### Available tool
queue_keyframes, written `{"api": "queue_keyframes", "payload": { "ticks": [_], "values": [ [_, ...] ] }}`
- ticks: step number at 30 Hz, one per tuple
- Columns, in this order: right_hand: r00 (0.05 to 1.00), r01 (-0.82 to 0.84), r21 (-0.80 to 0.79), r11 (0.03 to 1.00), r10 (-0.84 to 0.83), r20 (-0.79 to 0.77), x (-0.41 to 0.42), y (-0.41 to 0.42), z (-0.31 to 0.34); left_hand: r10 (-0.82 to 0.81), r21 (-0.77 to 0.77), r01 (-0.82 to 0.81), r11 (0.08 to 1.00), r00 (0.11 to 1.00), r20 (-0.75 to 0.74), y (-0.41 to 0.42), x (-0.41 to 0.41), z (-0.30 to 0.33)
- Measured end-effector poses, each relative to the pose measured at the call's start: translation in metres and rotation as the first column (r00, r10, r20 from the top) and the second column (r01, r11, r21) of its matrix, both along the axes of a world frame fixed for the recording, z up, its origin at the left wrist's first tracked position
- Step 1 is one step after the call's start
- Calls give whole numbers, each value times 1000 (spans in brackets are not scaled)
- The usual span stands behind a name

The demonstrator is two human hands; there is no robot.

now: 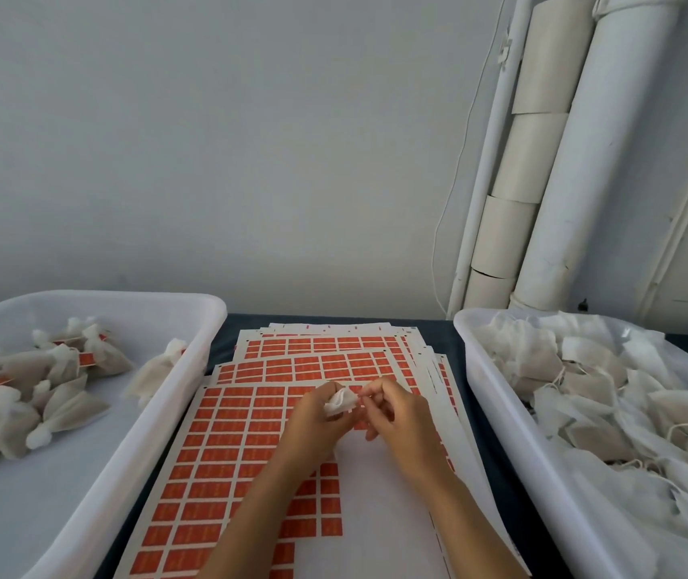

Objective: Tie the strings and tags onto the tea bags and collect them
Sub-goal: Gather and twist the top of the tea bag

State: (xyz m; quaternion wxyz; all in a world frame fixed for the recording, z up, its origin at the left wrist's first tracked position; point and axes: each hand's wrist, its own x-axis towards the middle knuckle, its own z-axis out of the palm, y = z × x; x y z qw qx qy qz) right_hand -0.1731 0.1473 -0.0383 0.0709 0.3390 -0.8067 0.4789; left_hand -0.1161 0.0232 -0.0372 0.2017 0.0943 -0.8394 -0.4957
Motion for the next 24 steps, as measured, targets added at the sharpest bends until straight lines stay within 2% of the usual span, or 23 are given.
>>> {"api": "queue_keyframes", "payload": {
  "ticks": [9, 15, 24],
  "values": [
    [992, 53, 27, 998, -50, -120, 4, 5, 3, -33, -145, 19, 989, 995, -95, 3, 5, -1],
    [986, 128, 0, 992, -127, -105, 5, 6, 6, 58, 212, -7, 977, 970, -237, 6, 9, 5],
    [977, 210, -12, 978, -210, -20, 5, 5, 7, 34, 379, 60, 923, 971, -238, 11, 13, 9]
  ]
}}
